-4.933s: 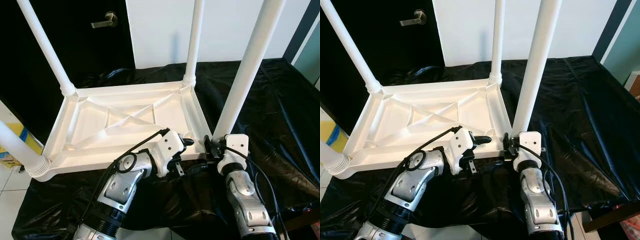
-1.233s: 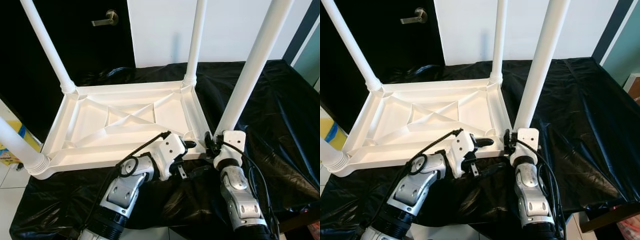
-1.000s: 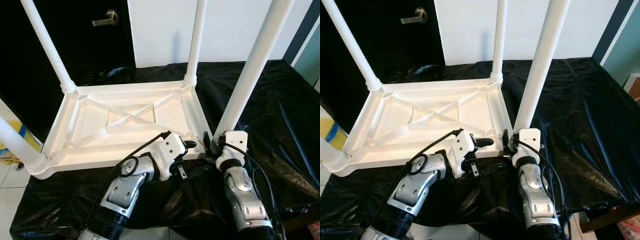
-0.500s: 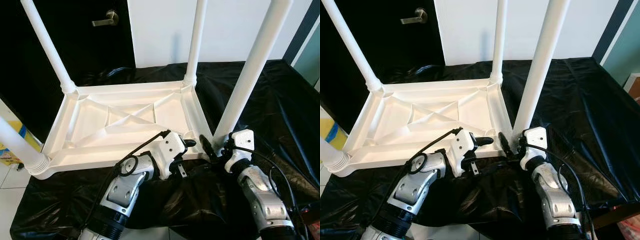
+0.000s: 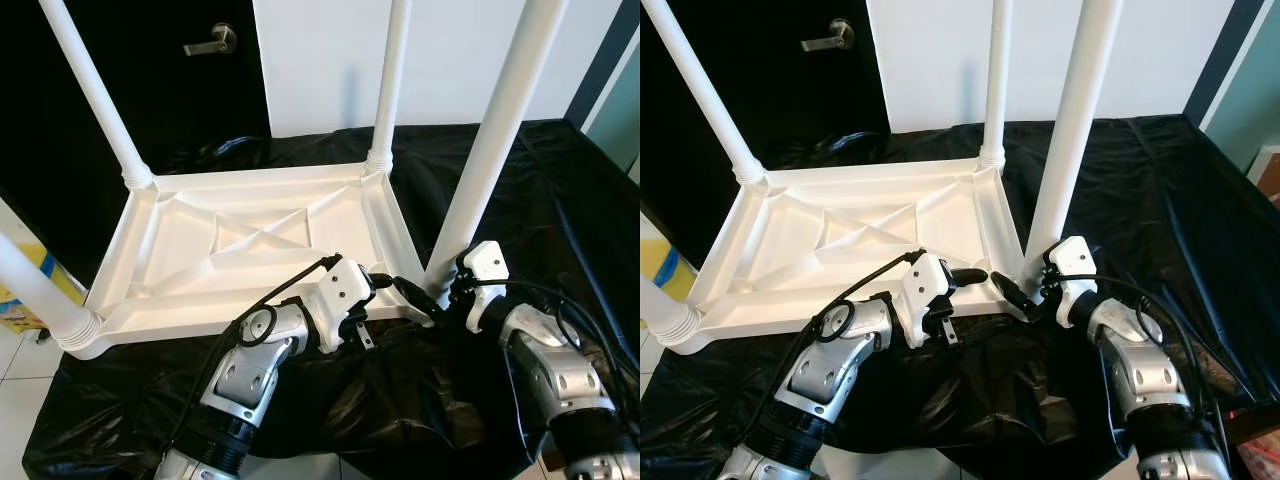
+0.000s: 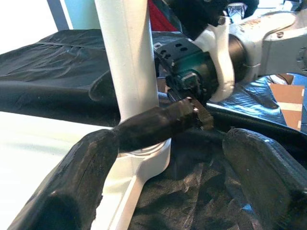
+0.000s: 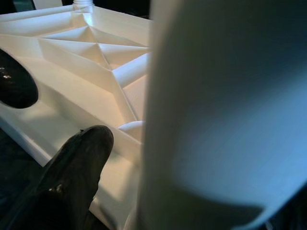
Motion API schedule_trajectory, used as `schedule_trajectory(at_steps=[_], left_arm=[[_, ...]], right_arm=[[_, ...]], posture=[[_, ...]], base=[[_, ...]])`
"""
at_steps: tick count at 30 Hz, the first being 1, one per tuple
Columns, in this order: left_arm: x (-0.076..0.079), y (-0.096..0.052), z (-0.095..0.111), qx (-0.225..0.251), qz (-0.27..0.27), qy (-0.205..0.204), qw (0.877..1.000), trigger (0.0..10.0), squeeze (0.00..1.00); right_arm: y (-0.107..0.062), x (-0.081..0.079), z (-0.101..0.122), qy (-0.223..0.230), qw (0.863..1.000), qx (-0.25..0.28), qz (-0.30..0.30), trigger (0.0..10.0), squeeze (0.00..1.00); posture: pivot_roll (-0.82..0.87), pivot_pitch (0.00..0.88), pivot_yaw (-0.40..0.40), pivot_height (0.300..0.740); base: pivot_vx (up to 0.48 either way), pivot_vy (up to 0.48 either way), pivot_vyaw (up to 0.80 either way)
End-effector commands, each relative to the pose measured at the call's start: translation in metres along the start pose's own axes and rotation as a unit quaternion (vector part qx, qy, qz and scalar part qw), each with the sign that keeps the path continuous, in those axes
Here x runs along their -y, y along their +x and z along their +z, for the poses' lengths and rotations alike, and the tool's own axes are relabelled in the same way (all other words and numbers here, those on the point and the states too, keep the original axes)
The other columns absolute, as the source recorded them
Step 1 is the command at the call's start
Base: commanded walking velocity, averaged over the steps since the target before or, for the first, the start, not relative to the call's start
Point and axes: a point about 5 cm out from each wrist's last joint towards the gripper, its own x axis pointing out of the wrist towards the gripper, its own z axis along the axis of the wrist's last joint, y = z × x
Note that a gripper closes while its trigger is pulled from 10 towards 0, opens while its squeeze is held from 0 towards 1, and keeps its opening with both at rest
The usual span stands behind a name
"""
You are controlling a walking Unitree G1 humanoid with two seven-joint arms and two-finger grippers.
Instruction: Building children table
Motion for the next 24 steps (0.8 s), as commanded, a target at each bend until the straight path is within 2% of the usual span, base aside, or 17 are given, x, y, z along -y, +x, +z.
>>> schedule_trajectory(at_steps=[1,5,6,9,10,11,12,19,20,21,22,24], left_arm=[[-0.006,0.000,-0.001,-0.003,0.045,0.002,0.999,10.0,0.00],[-0.006,0.000,-0.001,-0.004,0.044,0.003,0.999,10.0,0.00],[-0.007,0.000,-0.001,-0.004,0.044,0.003,0.999,10.0,0.00],[-0.007,0.000,-0.001,-0.004,0.045,0.003,0.999,10.0,0.00],[-0.007,0.000,-0.001,-0.004,0.047,0.003,0.999,10.0,0.00],[-0.007,0.000,-0.001,-0.004,0.047,0.003,0.999,10.0,0.00],[-0.007,-0.002,-0.001,-0.004,0.051,0.003,0.999,10.0,0.00],[-0.008,-0.003,-0.002,-0.005,0.054,0.003,0.999,10.0,0.00],[-0.008,-0.003,-0.002,-0.004,0.054,0.003,0.999,10.0,0.00],[-0.008,-0.002,-0.001,-0.004,0.054,0.003,0.999,10.0,0.00],[-0.007,-0.002,-0.001,-0.003,0.054,0.003,0.999,10.0,0.00],[-0.007,-0.002,-0.001,-0.003,0.054,0.003,0.999,10.0,0.00]], right_arm=[[0.002,-0.001,-0.003,-0.010,1.000,-0.013,0.019,10.0,0.00],[0.005,0.002,-0.003,-0.018,0.999,-0.023,0.038,10.0,0.00],[0.008,0.006,-0.003,-0.025,0.998,-0.029,0.049,4.6,0.00],[0.009,0.007,-0.003,-0.027,0.998,-0.030,0.053,4.6,0.00],[0.010,0.008,-0.003,-0.029,0.997,-0.032,0.058,2.1,0.00],[0.010,0.008,-0.003,-0.029,0.997,-0.032,0.058,2.1,0.00],[0.011,0.008,-0.006,-0.035,0.996,-0.038,0.066,0.0,0.00],[0.009,0.010,-0.011,-0.036,0.996,-0.047,0.070,0.0,0.00],[0.009,0.011,-0.011,-0.034,0.996,-0.050,0.066,3.3,0.00],[0.009,0.011,-0.012,-0.033,0.996,-0.053,0.064,3.3,0.00],[0.008,0.012,-0.013,-0.030,0.996,-0.054,0.060,9.1,0.00],[0.008,0.012,-0.013,-0.028,0.997,-0.054,0.057,9.1,0.00]], posture=[[-0.14,0.000,0.025,0.740],[-0.14,0.000,0.023,0.740],[-0.13,0.000,0.020,0.740],[-0.13,0.000,0.020,0.740],[-0.12,0.000,0.013,0.740],[-0.12,0.000,0.013,0.740],[-0.12,0.000,0.013,0.740],[-0.12,0.000,0.009,0.740],[-0.12,0.000,0.009,0.740],[-0.12,0.000,0.010,0.740],[-0.12,0.000,0.010,0.740],[-0.13,0.000,0.010,0.740]], base=[[0.000,0.000,0.00],[0.000,0.000,0.00],[0.000,0.000,0.00],[0.000,0.000,0.00],[0.000,0.000,0.00],[0.000,0.000,0.00],[0.000,0.000,0.00],[0.000,0.000,0.00],[0.000,0.000,0.00],[0.000,0.000,0.00],[0.000,0.000,0.00],[0.000,0.000,0.00]])
